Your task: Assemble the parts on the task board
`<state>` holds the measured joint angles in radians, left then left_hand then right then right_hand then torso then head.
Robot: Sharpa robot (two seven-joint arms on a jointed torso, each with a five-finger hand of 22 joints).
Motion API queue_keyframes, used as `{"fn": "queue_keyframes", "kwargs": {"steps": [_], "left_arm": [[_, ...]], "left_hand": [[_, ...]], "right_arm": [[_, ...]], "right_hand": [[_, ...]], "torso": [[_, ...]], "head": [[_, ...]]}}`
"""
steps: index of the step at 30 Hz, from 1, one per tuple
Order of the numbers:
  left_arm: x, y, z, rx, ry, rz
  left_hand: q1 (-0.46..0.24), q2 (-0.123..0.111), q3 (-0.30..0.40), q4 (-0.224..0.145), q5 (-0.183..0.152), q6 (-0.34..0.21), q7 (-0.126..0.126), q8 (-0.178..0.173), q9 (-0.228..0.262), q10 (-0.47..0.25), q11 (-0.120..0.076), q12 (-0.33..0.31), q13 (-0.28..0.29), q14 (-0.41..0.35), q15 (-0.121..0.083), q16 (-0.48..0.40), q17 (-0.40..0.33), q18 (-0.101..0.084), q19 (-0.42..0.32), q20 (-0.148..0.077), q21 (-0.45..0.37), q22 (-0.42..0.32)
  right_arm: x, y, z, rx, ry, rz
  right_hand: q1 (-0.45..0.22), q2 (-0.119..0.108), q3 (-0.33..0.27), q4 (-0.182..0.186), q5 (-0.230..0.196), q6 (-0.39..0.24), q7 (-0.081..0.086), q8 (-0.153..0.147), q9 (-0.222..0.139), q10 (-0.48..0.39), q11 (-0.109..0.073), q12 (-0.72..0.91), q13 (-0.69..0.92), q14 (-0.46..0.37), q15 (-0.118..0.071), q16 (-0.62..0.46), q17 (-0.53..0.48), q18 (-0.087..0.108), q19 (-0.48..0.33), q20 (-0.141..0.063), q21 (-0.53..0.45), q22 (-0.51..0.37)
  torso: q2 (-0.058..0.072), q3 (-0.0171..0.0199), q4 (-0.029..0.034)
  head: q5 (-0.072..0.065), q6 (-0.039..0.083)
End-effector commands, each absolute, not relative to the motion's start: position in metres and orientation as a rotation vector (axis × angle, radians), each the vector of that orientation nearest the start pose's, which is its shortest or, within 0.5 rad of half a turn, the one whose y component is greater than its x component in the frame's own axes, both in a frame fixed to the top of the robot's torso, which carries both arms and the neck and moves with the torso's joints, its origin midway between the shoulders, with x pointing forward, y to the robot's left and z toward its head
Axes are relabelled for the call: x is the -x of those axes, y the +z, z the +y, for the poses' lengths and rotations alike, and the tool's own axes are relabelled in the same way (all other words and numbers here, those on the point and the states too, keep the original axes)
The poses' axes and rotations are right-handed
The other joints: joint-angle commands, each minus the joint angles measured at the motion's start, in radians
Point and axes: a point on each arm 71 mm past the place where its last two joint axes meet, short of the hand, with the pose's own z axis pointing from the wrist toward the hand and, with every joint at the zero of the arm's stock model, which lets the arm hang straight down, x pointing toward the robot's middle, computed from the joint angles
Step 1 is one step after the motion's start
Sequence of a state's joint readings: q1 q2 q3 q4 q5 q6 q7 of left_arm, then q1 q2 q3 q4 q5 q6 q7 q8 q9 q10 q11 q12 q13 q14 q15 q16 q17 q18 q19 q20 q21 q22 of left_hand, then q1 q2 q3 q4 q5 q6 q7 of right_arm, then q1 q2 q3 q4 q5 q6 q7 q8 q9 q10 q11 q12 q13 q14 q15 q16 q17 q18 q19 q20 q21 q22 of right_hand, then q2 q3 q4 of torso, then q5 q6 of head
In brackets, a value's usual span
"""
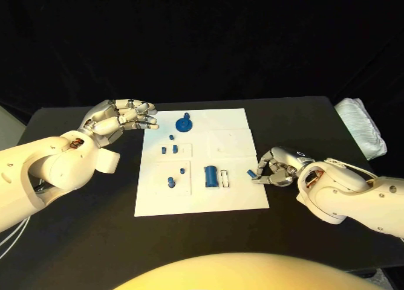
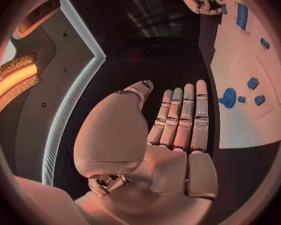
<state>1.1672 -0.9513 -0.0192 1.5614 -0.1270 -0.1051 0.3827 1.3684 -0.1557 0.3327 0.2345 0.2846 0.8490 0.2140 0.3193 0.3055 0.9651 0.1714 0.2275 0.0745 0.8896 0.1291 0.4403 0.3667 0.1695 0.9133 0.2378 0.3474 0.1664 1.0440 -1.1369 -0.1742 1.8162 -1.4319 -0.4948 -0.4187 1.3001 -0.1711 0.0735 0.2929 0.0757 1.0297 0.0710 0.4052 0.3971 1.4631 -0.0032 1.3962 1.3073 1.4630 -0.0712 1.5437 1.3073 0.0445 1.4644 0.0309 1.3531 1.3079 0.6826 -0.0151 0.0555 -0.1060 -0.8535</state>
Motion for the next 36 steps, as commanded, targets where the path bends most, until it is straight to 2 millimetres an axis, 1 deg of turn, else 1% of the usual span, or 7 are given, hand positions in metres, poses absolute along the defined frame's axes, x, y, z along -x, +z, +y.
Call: {"fn": "queue_keyframes", "kwargs": {"steps": [1,5,9,15,17,27,36], "left_arm": [[-0.471,-0.179,0.236,0.962,-1.672,1.537],[-0.471,-0.179,0.237,0.963,-1.671,1.537],[-0.471,-0.179,0.237,0.965,-1.667,1.540],[-0.471,-0.180,0.237,0.968,-1.665,1.545],[-0.471,-0.180,0.237,0.968,-1.665,1.546],[-0.470,-0.180,0.238,0.969,-1.662,1.548],[-0.470,-0.180,0.238,0.970,-1.663,1.551]], "left_hand": [[0.009,-0.002,0.003,0.003,0.001,-0.006,0.001,0.005,-0.002,-0.007,-0.002,0.004,-0.001,-0.006,0.001,0.005,0.001,0.012,0.007,-0.002,-0.006,-0.001],[0.010,-0.001,0.002,0.005,0.001,-0.006,0.001,0.005,-0.002,-0.008,-0.001,0.005,-0.001,-0.007,0.001,0.006,0.002,0.012,0.008,-0.002,-0.008,-0.002],[0.010,-0.001,0.002,0.005,0.001,-0.006,0.001,0.005,-0.002,-0.008,-0.001,0.005,-0.001,-0.007,0.001,0.006,0.002,0.012,0.008,-0.002,-0.008,-0.002],[0.011,-0.001,0.002,0.006,0.001,-0.005,0.001,0.005,-0.002,-0.008,-0.001,0.006,-0.002,-0.007,0.001,0.006,0.002,0.012,0.009,-0.002,-0.009,-0.003],[0.011,-0.001,0.002,0.006,0.001,-0.005,0.001,0.005,-0.002,-0.008,-0.001,0.006,-0.002,-0.007,0.001,0.006,0.002,0.012,0.009,-0.002,-0.009,-0.003],[0.011,-0.001,0.002,0.006,0.001,-0.005,0.001,0.005,-0.002,-0.008,-0.001,0.006,-0.002,-0.007,0.001,0.006,0.002,0.012,0.009,-0.002,-0.009,-0.003],[0.012,0.001,0.002,0.007,0.001,-0.005,0.001,0.005,-0.002,-0.008,-0.001,0.006,-0.002,-0.007,0.001,0.006,0.002,0.012,0.009,-0.002,-0.010,-0.003]], "right_arm": [[-0.372,-0.274,-0.272,-0.163,0.353,1.926],[-0.371,-0.278,-0.269,-0.134,0.338,1.947],[-0.371,-0.281,-0.267,-0.104,0.328,1.950],[-0.371,-0.282,-0.262,-0.076,0.329,1.943],[-0.371,-0.282,-0.260,-0.074,0.336,1.937],[-0.366,-0.272,-0.250,-0.117,0.424,1.866],[-0.365,-0.250,-0.233,-0.118,0.536,1.766]], "right_hand": [[0.026,0.013,0.018,-0.009,0.011,0.011,-0.002,-0.006,-0.005,0.035,-0.004,-0.001,0.166,0.096,-0.001,-0.004,0.212,-0.006,0.074,0.004,0.001,0.210],[0.099,0.022,0.078,-0.023,0.011,0.017,-0.006,-0.013,-0.010,0.035,-0.008,-0.002,0.167,0.096,-0.005,-0.003,0.213,-0.006,0.075,-0.001,0.005,0.211],[0.137,0.001,0.146,-0.029,0.104,0.029,-0.008,-0.024,-0.019,0.036,-0.011,-0.002,0.168,0.097,-0.007,-0.003,0.214,-0.007,0.076,-0.003,0.008,0.212],[0.152,-0.007,0.229,-0.039,0.166,0.046,-0.015,-0.028,-0.023,0.041,-0.016,0.007,0.173,0.098,-0.011,0.001,0.221,-0.010,0.078,-0.006,0.021,0.216],[0.157,0.000,0.268,-0.049,0.156,0.047,-0.016,-0.027,-0.021,0.044,-0.018,0.011,0.176,0.099,-0.012,0.003,0.224,-0.010,0.079,-0.008,0.025,0.217],[0.059,-0.032,0.392,-0.065,0.225,0.046,-0.021,-0.005,0.000,0.058,-0.022,0.035,0.191,0.104,-0.015,0.017,0.247,-0.017,0.086,-0.011,0.064,0.226],[0.013,-0.037,0.415,-0.064,0.218,0.047,-0.023,0.002,0.007,0.064,-0.023,0.047,0.198,0.106,-0.017,0.023,0.257,-0.020,0.088,-0.012,0.079,0.230]], "torso": [[-0.001,-0.0008,0.0011],[-0.001,-0.0016,0.0020],[0.000,-0.0009,-0.0002],[-0.002,-0.0013,-0.0003],[-0.002,-0.0014,0.0001],[-0.001,-0.0008,-0.0012],[-0.001,-0.0011,0.0013]], "head": [[0.002,-0.003],[0.002,-0.007],[0.008,-0.011],[0.008,-0.008],[0.008,-0.008],[0.015,-0.011],[0.020,-0.010]]}}
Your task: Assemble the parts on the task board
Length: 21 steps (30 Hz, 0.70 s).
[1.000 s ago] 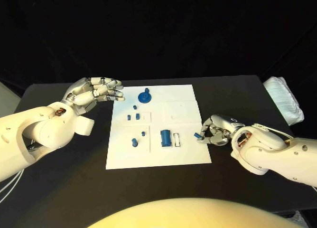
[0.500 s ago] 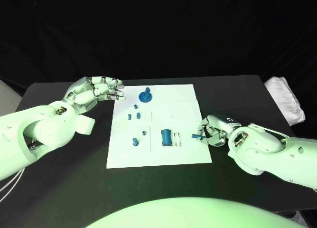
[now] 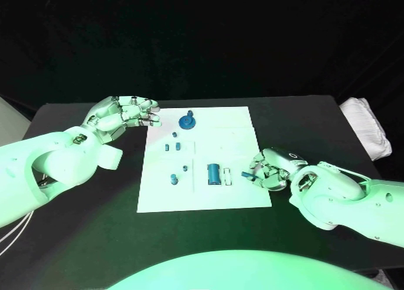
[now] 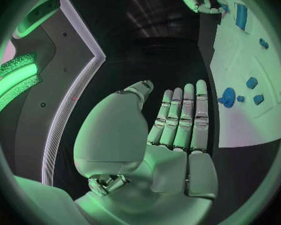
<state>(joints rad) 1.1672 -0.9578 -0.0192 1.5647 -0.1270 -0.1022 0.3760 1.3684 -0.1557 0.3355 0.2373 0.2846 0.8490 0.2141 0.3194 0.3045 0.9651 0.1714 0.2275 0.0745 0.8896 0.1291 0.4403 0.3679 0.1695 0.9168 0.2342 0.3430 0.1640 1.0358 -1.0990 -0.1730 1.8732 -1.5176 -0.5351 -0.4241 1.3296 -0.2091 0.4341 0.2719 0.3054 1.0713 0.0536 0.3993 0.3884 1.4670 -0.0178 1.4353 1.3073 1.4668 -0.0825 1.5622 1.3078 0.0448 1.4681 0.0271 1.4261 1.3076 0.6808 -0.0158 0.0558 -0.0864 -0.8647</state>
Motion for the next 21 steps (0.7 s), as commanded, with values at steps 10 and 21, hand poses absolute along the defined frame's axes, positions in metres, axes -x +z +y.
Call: {"fn": "queue_keyframes", "kwargs": {"steps": [10,21], "left_arm": [[-0.470,-0.180,0.239,0.970,-1.662,1.553],[-0.469,-0.180,0.239,0.970,-1.661,1.555]], "left_hand": [[0.012,0.002,0.000,0.006,0.001,-0.005,0.001,0.005,-0.001,-0.009,-0.001,0.006,-0.002,-0.007,0.001,0.006,0.001,0.012,0.006,0.001,-0.006,-0.001],[0.012,0.003,0.000,0.006,0.001,-0.005,0.001,0.005,-0.002,-0.009,-0.001,0.006,-0.002,-0.007,0.001,0.006,0.001,0.012,0.006,0.001,-0.006,-0.001]], "right_arm": [[-0.368,-0.255,-0.209,-0.110,0.586,1.795],[-0.372,-0.265,-0.199,-0.102,0.563,1.844]], "right_hand": [[-0.096,-0.005,0.052,-0.022,-0.023,0.020,-0.011,0.028,0.029,0.067,-0.013,0.023,0.207,0.104,-0.009,0.009,0.263,-0.023,0.087,-0.011,0.026,0.235],[-0.134,-0.001,0.039,-0.006,-0.036,0.024,-0.013,0.035,0.033,0.069,-0.014,0.025,0.209,0.104,-0.009,0.009,0.263,-0.023,0.087,-0.012,0.026,0.235]], "torso": [[0.003,0.0021,-0.0040],[0.002,0.0010,-0.0002]], "head": [[0.005,0.000],[0.003,-0.002]]}}
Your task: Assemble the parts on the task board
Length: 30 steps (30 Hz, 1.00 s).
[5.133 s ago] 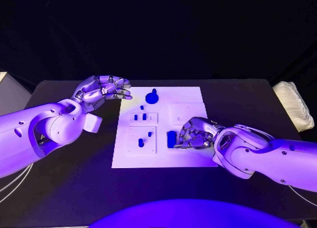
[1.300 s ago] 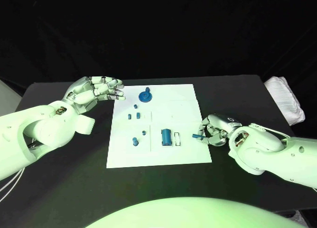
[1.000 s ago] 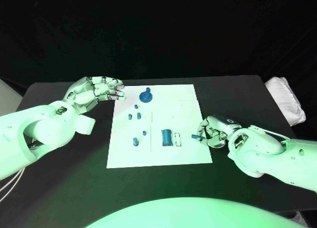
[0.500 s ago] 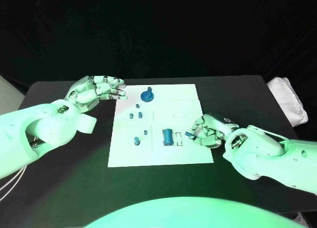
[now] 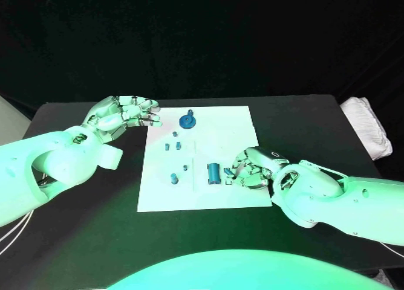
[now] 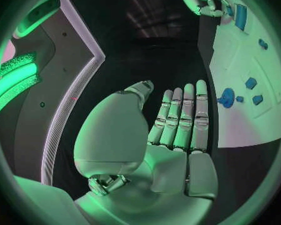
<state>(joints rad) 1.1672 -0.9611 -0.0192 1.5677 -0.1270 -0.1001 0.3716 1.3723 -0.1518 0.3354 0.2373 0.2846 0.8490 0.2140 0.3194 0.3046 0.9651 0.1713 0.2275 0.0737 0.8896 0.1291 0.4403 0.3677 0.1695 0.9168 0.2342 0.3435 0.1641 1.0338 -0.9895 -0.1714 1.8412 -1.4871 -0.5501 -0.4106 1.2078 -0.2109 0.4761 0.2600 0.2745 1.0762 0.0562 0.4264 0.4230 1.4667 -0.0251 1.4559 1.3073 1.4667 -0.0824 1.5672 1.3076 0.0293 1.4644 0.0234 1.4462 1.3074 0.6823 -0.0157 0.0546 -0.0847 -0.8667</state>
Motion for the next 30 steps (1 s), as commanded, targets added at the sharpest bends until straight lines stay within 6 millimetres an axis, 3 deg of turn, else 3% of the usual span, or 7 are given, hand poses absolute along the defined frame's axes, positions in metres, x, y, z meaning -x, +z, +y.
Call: {"fn": "queue_keyframes", "kwargs": {"steps": [1,9,30], "left_arm": [[-0.4695,-0.1797,0.2386,0.970,-1.661,1.556],[-0.4699,-0.1799,0.2377,0.968,-1.663,1.558],[-0.4700,-0.1802,0.2368,0.967,-1.666,1.563]], "left_hand": [[0.008,-0.001,0.000,0.006,0.001,-0.005,0.001,0.005,-0.002,-0.009,-0.001,0.006,-0.001,-0.007,0.001,0.006,0.001,0.012,0.007,0.001,-0.007,-0.002],[0.008,-0.001,0.000,0.006,0.001,-0.005,0.001,0.005,-0.002,-0.009,-0.001,0.006,-0.001,-0.007,0.001,0.006,0.001,0.012,0.007,0.001,-0.007,-0.002],[0.011,0.000,0.000,0.007,0.001,-0.006,0.001,0.005,-0.002,-0.009,-0.001,0.007,-0.001,-0.007,0.001,0.006,0.002,0.012,0.008,0.001,-0.008,-0.002]], "right_arm": [[-0.3719,-0.2649,-0.1983,-0.103,0.560,1.844],[-0.3736,-0.2664,-0.1968,-0.103,0.543,1.846],[-0.3759,-0.2710,-0.1962,-0.092,0.490,1.884]], "right_hand": [[-0.015,0.002,-0.004,0.007,-0.006,0.019,-0.015,0.008,-0.001,0.069,-0.007,0.005,0.209,0.104,-0.009,0.004,0.263,-0.008,0.091,-0.008,0.007,0.235],[-0.038,0.016,-0.007,0.021,-0.006,0.020,-0.016,0.011,0.000,0.071,-0.007,0.009,0.211,0.104,-0.009,0.004,0.263,-0.009,0.091,-0.008,0.011,0.236],[-0.080,0.037,-0.011,0.029,-0.001,0.025,-0.017,0.018,0.004,0.074,-0.008,0.015,0.215,0.104,-0.009,0.004,0.263,-0.009,0.091,-0.008,0.014,0.236]], "torso": [[0.000,0.0013,0.0007],[0.002,0.0000,-0.0007],[-0.001,0.0011,-0.0009]], "head": [[0.001,0.000],[-0.001,-0.004],[0.000,-0.006]]}}
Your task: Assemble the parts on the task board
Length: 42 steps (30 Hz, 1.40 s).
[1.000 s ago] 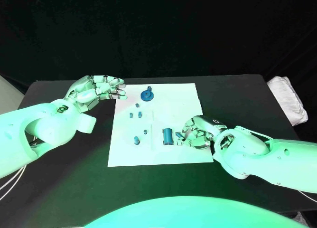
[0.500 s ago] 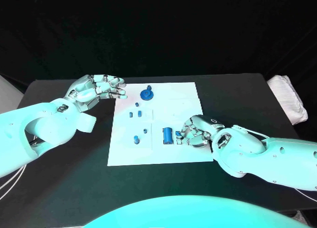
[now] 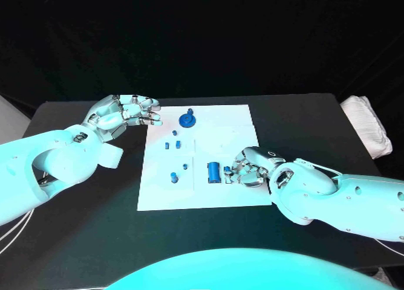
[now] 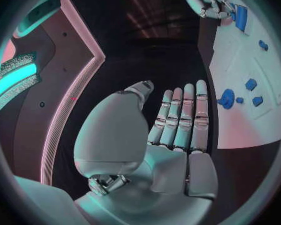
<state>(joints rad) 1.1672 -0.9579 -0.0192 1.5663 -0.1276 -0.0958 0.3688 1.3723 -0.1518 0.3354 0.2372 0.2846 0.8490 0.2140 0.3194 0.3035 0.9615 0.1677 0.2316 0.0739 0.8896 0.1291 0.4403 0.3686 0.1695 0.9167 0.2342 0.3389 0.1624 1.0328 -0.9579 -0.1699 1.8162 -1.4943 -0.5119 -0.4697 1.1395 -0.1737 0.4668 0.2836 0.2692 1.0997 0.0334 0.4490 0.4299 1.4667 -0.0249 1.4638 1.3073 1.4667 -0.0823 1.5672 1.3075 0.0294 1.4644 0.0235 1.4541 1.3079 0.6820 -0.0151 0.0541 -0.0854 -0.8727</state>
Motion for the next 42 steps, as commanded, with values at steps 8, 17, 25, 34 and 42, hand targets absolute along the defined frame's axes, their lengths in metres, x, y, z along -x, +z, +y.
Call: {"fn": "queue_keyframes", "kwargs": {"steps": [8,17,25,34,42], "left_arm": [[-0.4702,-0.1804,0.2370,0.968,-1.666,1.566],[-0.4705,-0.1807,0.2375,0.968,-1.666,1.567],[-0.4706,-0.1807,0.2377,0.969,-1.665,1.567],[-0.4707,-0.1808,0.2380,0.969,-1.663,1.568],[-0.4707,-0.1810,0.2384,0.970,-1.660,1.569]], "left_hand": [[0.011,0.001,0.000,0.009,0.001,-0.006,0.001,0.005,-0.001,-0.006,0.003,0.003,-0.001,-0.008,0.001,0.006,0.001,0.012,0.009,0.001,-0.004,-0.001],[0.010,0.002,0.000,0.011,0.001,-0.005,0.001,0.006,-0.001,-0.007,0.003,0.004,-0.001,-0.008,0.001,0.006,0.001,0.012,0.009,0.001,-0.005,-0.002],[0.010,0.002,0.000,0.011,0.001,-0.005,0.001,0.006,-0.001,-0.007,0.003,0.004,-0.001,-0.008,0.001,0.006,0.001,0.012,0.009,0.001,-0.005,-0.002],[0.010,0.002,-0.001,0.013,0.001,-0.005,0.001,0.006,-0.001,-0.007,0.003,0.004,-0.002,-0.009,0.002,0.006,0.001,0.012,0.009,0.001,-0.006,-0.003],[0.010,0.002,-0.001,0.013,0.001,-0.005,0.001,0.006,-0.001,-0.007,0.003,0.004,-0.002,-0.009,0.002,0.006,0.001,0.012,0.009,0.001,-0.006,-0.003]], "right_arm": [[-0.3753,-0.2699,-0.1935,-0.096,0.500,1.877],[-0.3752,-0.2689,-0.1924,-0.105,0.510,1.867],[-0.3746,-0.2686,-0.1914,-0.108,0.523,1.869],[-0.3751,-0.2689,-0.1941,-0.111,0.521,1.870],[-0.3755,-0.2695,-0.1985,-0.107,0.520,1.874]], "right_hand": [[-0.020,0.003,-0.003,0.006,0.007,0.001,0.006,-0.004,-0.003,0.073,-0.008,0.006,0.215,0.104,-0.009,0.004,0.263,-0.009,0.091,-0.008,0.005,0.236],[-0.057,-0.002,-0.016,0.005,-0.003,0.000,0.007,-0.002,-0.003,0.074,-0.007,0.007,0.216,0.104,-0.009,0.004,0.263,-0.009,0.091,-0.008,0.005,0.236],[-0.109,-0.022,-0.056,0.006,0.032,0.000,0.008,0.001,-0.002,0.073,-0.006,0.003,0.215,0.104,-0.008,0.004,0.263,-0.009,0.090,-0.008,0.004,0.235],[-0.121,-0.023,-0.072,0.006,0.012,-0.001,0.007,0.002,-0.002,0.073,-0.007,0.004,0.216,0.104,-0.008,0.004,0.263,-0.009,0.090,-0.008,0.004,0.235],[-0.086,-0.030,-0.077,-0.013,-0.004,-0.005,0.005,0.003,-0.001,0.072,-0.008,0.000,0.215,0.104,-0.010,0.004,0.263,-0.008,0.089,-0.008,0.000,0.234]], "torso": [[0.001,0.0010,-0.0005],[0.000,0.0006,0.0000],[0.000,0.0010,-0.0012],[-0.001,0.0005,-0.0011],[0.000,0.0007,-0.0005]], "head": [[0.001,0.000],[0.001,0.000],[0.002,0.000],[0.001,0.000],[0.002,0.000]]}}
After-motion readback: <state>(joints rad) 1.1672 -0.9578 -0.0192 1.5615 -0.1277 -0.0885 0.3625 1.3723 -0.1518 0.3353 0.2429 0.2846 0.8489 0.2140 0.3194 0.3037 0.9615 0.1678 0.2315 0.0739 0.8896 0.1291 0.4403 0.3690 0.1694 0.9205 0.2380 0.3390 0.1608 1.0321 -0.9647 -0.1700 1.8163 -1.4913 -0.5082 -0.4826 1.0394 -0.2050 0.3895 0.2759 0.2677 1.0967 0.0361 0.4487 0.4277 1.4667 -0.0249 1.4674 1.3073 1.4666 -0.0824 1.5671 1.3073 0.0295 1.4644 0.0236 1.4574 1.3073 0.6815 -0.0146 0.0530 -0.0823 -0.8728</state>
